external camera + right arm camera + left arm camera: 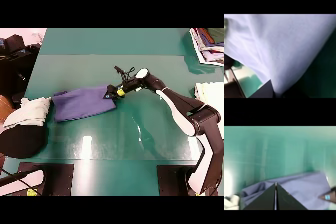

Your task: Fold the shirts.

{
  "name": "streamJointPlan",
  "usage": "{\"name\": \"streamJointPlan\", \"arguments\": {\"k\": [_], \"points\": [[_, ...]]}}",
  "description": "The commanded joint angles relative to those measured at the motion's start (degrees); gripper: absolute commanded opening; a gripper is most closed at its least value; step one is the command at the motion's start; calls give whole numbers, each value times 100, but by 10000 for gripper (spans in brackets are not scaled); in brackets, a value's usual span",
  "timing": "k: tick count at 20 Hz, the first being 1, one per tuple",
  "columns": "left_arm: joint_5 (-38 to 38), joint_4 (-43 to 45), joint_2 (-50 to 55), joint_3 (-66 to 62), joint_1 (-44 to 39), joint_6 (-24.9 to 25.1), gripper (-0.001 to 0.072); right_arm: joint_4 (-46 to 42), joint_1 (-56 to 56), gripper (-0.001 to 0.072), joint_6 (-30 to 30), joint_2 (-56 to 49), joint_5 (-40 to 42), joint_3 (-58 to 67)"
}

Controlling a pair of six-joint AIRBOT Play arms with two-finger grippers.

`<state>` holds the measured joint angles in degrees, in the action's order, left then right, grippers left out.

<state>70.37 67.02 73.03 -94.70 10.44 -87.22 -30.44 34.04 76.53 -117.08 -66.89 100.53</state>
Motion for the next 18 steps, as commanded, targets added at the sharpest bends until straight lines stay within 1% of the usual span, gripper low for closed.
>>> {"name": "streamJointPlan", "arguments": {"k": [1, 2, 3, 4, 6, 8, 10, 13, 16, 18], "points": [[74, -13, 4, -4, -439, 72, 25, 17, -302, 19, 55, 2, -407, 481], [74, -11, 4, -4, -643, 76, 25, -72, -501, 20, 63, 146, -428, 474], [68, -9, 4, -4, -837, 107, 25, -361, -704, 19, 144, 319, -431, 472], [63, -7, 4, -4, -1036, 210, 25, -789, -938, 20, 332, 538, -431, 472], [57, 7, 4, -4, -1405, 227, 25, -1663, -1458, 20, 651, 1014, -468, 472], [15, 7, 4, -4, -1674, 243, 25, -2299, -2103, 20, 822, 1506, -546, 472], [-44, -2, 4, -4, -1816, 232, 25, -2745, -2874, 20, 1032, 1958, -586, 472], [-44, -42, 4, -4, -1880, 205, 26, -3077, -4096, 20, 1285, 2415, -551, 472], [-46, -39, 4, -4, -1880, 170, 26, -3058, -5276, 19, 1362, 2540, -573, 474], [-50, -44, 4, -4, -1880, 153, 26, -3051, -5823, 20, 1410, 2533, -614, 472]]}}
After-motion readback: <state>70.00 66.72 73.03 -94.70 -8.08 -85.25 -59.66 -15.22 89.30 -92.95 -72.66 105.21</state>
